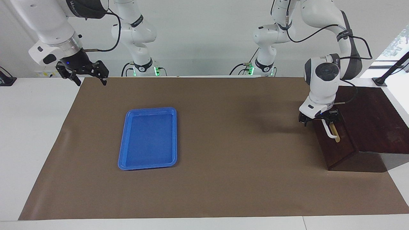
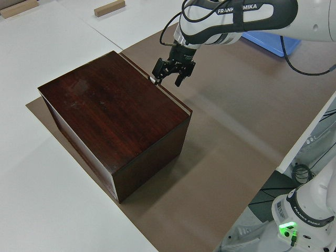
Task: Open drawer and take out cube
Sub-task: 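Grip the white drawer handle with the left gripper and pull it open, then release the handle and move the left gripper over the yellow cube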
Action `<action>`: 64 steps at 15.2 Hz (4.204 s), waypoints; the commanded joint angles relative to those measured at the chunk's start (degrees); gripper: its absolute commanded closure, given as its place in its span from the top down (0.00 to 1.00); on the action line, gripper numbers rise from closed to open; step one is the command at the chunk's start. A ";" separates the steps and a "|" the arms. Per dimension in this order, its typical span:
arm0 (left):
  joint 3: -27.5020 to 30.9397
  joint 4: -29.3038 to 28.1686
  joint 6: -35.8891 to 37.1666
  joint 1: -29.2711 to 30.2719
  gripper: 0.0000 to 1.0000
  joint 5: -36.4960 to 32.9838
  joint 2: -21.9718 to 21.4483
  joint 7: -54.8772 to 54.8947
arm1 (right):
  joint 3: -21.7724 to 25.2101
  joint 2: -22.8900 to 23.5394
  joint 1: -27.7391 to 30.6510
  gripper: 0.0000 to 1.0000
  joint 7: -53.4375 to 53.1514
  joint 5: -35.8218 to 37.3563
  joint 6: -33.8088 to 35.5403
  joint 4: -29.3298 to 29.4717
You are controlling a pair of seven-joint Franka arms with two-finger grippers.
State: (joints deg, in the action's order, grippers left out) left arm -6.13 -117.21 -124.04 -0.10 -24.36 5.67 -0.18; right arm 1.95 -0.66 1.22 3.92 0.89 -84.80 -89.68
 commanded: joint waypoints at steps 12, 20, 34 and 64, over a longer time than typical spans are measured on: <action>0.24 -1.35 2.05 -7.99 1.00 -0.42 -1.62 -1.84 | -0.19 -0.57 0.98 1.00 0.21 -0.10 -2.73 -0.58; 0.24 -1.09 3.10 -9.39 1.00 -0.33 -1.62 -1.93 | -0.19 -0.57 0.89 1.00 0.21 -0.10 -2.65 -0.67; 0.24 6.27 9.59 -10.36 1.00 1.50 -0.13 -1.14 | -0.19 -0.66 0.98 1.00 0.21 -0.10 -2.56 -1.02; 1.47 16.22 20.24 6.50 1.00 26.12 -3.38 -57.48 | -0.10 -1.45 0.98 1.00 0.04 -0.81 -3.26 -2.69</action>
State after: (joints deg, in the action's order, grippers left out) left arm -4.65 -100.10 -104.60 3.48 -0.72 3.44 -57.61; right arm 2.16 -0.68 1.37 3.91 0.84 -86.65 -90.24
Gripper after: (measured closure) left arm 0.000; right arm 0.000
